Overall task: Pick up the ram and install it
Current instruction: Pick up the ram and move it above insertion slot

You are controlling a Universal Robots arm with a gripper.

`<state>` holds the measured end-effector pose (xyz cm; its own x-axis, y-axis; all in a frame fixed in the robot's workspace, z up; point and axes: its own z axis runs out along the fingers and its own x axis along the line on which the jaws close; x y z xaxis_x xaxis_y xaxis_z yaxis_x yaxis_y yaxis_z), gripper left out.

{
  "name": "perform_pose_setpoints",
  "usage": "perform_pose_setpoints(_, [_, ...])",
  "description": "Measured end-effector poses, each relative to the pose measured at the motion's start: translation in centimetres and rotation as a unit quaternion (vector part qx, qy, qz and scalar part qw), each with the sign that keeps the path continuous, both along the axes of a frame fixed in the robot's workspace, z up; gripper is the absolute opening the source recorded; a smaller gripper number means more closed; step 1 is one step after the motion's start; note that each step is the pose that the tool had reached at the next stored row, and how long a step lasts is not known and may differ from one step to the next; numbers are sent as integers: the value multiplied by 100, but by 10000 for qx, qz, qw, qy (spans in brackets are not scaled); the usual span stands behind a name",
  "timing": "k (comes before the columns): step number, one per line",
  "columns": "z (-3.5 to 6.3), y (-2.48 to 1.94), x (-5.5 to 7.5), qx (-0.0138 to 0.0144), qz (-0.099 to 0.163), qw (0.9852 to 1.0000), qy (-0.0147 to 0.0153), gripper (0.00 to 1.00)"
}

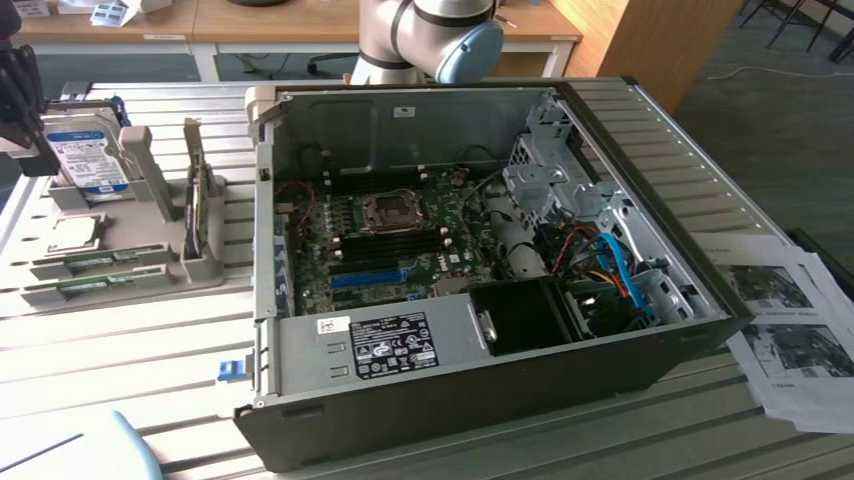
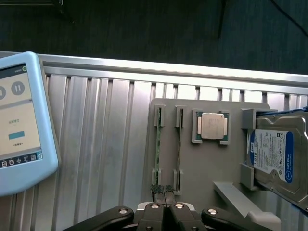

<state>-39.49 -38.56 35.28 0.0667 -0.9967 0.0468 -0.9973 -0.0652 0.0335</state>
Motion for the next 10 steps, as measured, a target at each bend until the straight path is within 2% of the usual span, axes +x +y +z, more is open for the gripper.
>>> perform_pose_setpoints(10, [-173, 0, 0, 0, 0, 10000, 0, 9])
